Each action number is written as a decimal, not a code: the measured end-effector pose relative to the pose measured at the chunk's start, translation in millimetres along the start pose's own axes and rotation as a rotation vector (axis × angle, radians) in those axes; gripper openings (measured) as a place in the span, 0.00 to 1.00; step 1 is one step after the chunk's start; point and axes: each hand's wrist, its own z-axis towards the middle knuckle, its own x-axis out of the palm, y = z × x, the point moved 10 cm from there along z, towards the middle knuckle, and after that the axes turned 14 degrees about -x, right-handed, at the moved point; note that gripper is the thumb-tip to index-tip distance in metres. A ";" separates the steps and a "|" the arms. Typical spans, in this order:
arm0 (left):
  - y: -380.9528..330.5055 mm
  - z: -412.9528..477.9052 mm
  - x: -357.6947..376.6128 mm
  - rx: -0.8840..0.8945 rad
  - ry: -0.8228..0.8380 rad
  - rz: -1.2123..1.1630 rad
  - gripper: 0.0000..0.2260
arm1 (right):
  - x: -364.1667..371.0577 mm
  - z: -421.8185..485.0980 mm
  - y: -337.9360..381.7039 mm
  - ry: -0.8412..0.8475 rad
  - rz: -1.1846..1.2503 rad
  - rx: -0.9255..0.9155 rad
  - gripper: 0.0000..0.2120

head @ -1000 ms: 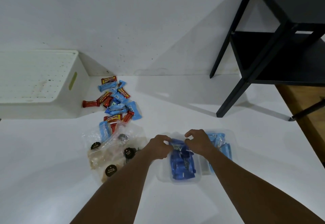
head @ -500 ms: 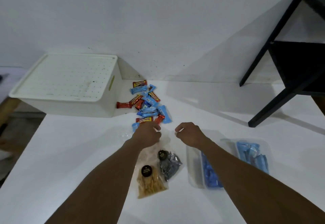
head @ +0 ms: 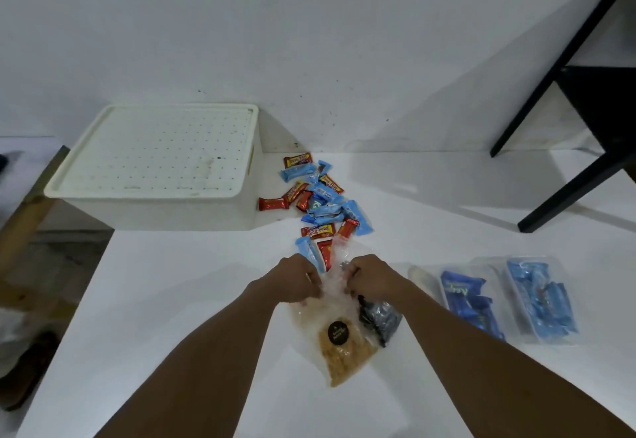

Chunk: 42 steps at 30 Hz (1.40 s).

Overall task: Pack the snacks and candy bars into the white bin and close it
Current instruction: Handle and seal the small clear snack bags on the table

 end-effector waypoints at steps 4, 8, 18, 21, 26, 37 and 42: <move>-24.6 -22.2 -34.1 0.040 0.123 -0.006 0.07 | -21.8 -10.1 24.9 0.039 0.171 0.001 0.03; -63.6 -46.4 -74.2 0.124 0.182 -0.081 0.04 | -58.0 -17.6 67.1 0.045 0.280 -0.091 0.02; -107.4 -75.3 -174.2 0.347 -0.097 -0.568 0.04 | -177.3 -22.8 146.9 -0.259 0.327 -0.306 0.06; -106.9 -72.2 -175.9 0.366 -0.091 -0.727 0.08 | -187.4 -22.6 153.0 -0.337 0.331 -0.338 0.06; -107.5 -72.8 -177.6 0.404 -0.100 -0.832 0.11 | -187.1 -24.3 145.3 -0.450 0.405 -0.332 0.09; -114.4 -75.0 -185.6 0.417 -0.038 -1.145 0.07 | -190.0 -18.6 172.1 -0.496 0.522 -0.398 0.09; -114.6 -83.7 -194.7 0.438 -0.162 -1.046 0.08 | -182.7 -15.7 178.9 -0.465 0.458 -0.402 0.10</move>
